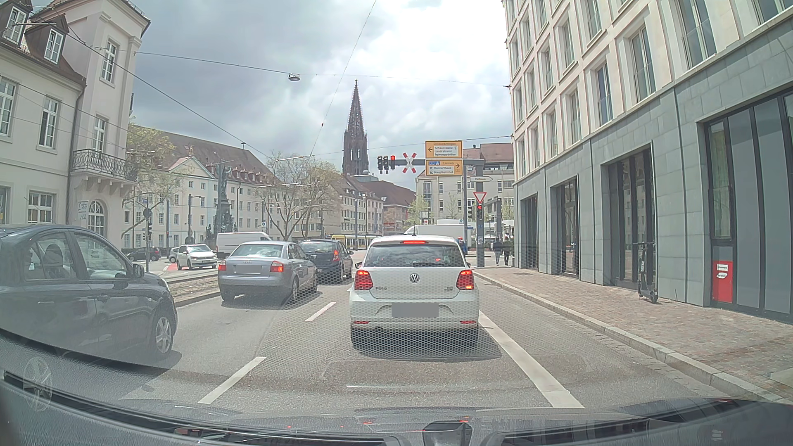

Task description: Follow the waypoints while adhering to traffic rules and regulations

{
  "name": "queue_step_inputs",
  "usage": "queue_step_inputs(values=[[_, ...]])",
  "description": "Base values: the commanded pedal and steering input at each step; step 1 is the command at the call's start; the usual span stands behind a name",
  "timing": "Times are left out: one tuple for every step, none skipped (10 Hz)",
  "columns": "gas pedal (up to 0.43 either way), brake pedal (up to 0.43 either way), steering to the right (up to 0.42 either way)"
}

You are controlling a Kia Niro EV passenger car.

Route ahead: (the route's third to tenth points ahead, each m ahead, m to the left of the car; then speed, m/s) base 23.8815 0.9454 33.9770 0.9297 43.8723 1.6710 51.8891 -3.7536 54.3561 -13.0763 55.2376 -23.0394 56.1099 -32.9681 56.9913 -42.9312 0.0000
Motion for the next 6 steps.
queue_step_inputs(values=[[0.0, 0.232, -0.011], [0.0, 0.232, -0.011], [0.0, 0.232, -0.011], [0.0, 0.232, -0.011], [0.0, 0.232, -0.011], [0.0, 0.232, -0.012]])
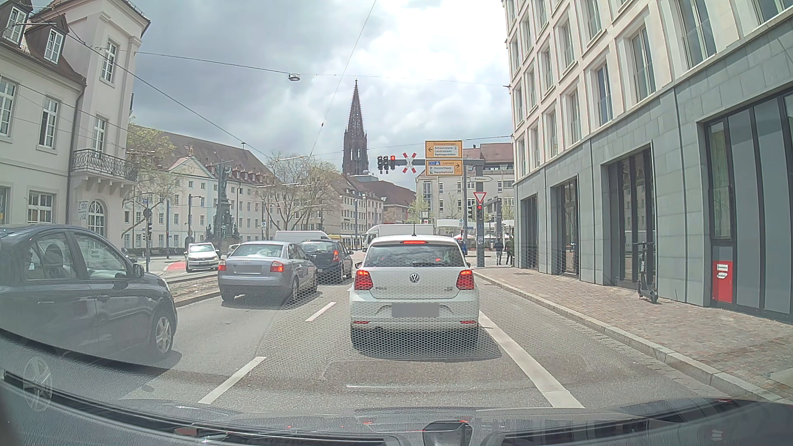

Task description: Follow the waypoints while adhering to traffic rules and regulations

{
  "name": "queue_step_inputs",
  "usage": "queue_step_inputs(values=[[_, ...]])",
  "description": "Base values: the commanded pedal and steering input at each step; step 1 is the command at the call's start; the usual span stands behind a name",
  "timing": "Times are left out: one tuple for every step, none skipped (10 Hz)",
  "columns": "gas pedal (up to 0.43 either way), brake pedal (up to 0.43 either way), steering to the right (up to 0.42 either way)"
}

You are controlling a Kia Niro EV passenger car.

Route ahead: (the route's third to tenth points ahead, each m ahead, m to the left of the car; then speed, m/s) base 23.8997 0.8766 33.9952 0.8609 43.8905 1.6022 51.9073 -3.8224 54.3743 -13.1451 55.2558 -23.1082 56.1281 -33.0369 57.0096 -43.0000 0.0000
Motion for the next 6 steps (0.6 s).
queue_step_inputs(values=[[0.0, 0.232, -0.011], [0.0, 0.232, -0.011], [0.0, 0.232, -0.012], [0.0, 0.232, -0.011], [0.0, 0.232, -0.011], [0.0, 0.232, -0.011]])
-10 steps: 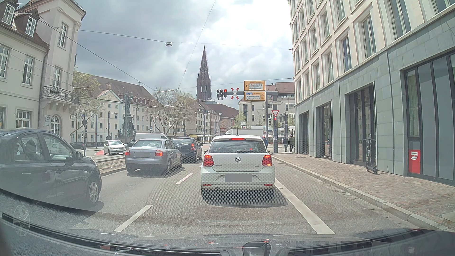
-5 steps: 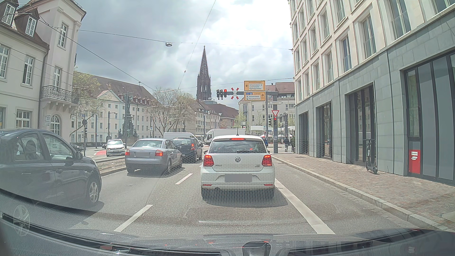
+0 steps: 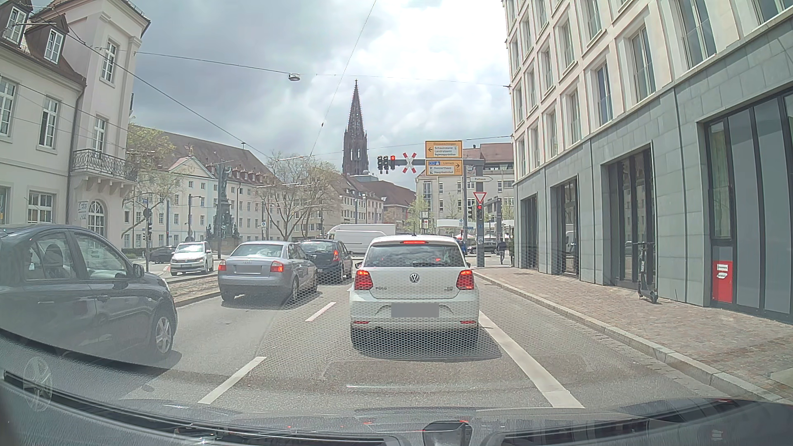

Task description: Follow the waypoints while adhering to traffic rules and regulations

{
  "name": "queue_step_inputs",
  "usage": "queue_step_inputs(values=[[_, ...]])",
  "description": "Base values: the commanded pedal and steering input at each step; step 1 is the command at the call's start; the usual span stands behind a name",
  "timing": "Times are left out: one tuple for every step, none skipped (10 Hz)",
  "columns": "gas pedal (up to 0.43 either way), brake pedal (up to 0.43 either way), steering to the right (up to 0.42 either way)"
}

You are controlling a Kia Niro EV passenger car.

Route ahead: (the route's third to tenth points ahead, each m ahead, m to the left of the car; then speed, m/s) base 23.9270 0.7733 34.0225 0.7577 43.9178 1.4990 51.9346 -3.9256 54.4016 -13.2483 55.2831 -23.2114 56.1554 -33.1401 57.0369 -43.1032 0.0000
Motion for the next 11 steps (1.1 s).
queue_step_inputs(values=[[0.0, 0.232, -0.012], [0.0, 0.232, -0.013], [0.0, 0.232, -0.014], [0.0, 0.232, -0.014], [0.0, 0.232, -0.013], [0.0, 0.232, -0.014], [0.0, 0.232, -0.014], [0.0, 0.232, -0.014], [0.0, 0.232, -0.014], [0.0, 0.232, -0.013], [0.0, 0.232, -0.014]])
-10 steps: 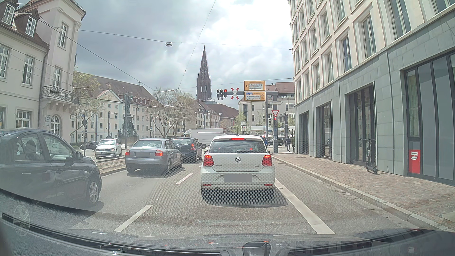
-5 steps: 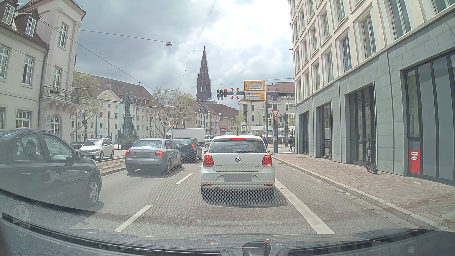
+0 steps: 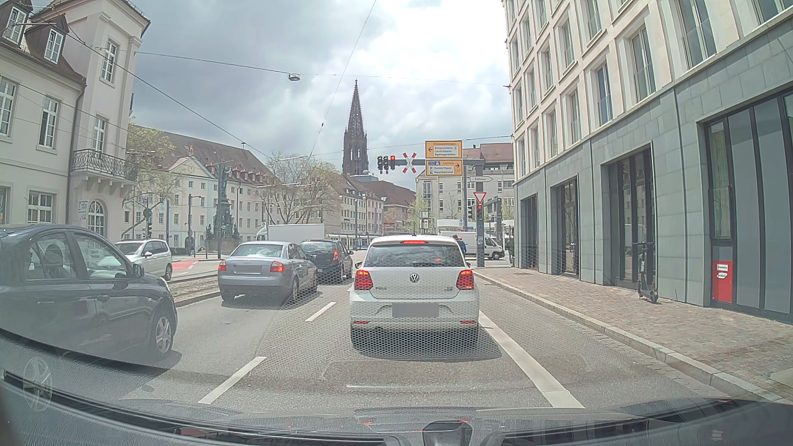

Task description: Follow the waypoints while adhering to traffic rules and regulations

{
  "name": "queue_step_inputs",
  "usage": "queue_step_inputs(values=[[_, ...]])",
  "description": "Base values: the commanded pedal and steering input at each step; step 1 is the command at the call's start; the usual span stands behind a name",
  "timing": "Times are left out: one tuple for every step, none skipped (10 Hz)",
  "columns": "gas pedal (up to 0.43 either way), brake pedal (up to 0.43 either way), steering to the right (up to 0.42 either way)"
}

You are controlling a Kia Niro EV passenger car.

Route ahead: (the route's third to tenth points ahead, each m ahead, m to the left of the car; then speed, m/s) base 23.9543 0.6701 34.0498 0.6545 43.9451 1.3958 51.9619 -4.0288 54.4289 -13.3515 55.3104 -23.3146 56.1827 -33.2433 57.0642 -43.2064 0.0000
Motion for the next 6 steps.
queue_step_inputs(values=[[0.0, 0.232, -0.014], [0.0, 0.238, -0.014], [0.0, 0.232, -0.014], [0.0, 0.232, -0.013], [0.0, 0.232, -0.014], [0.0, 0.232, -0.014]])
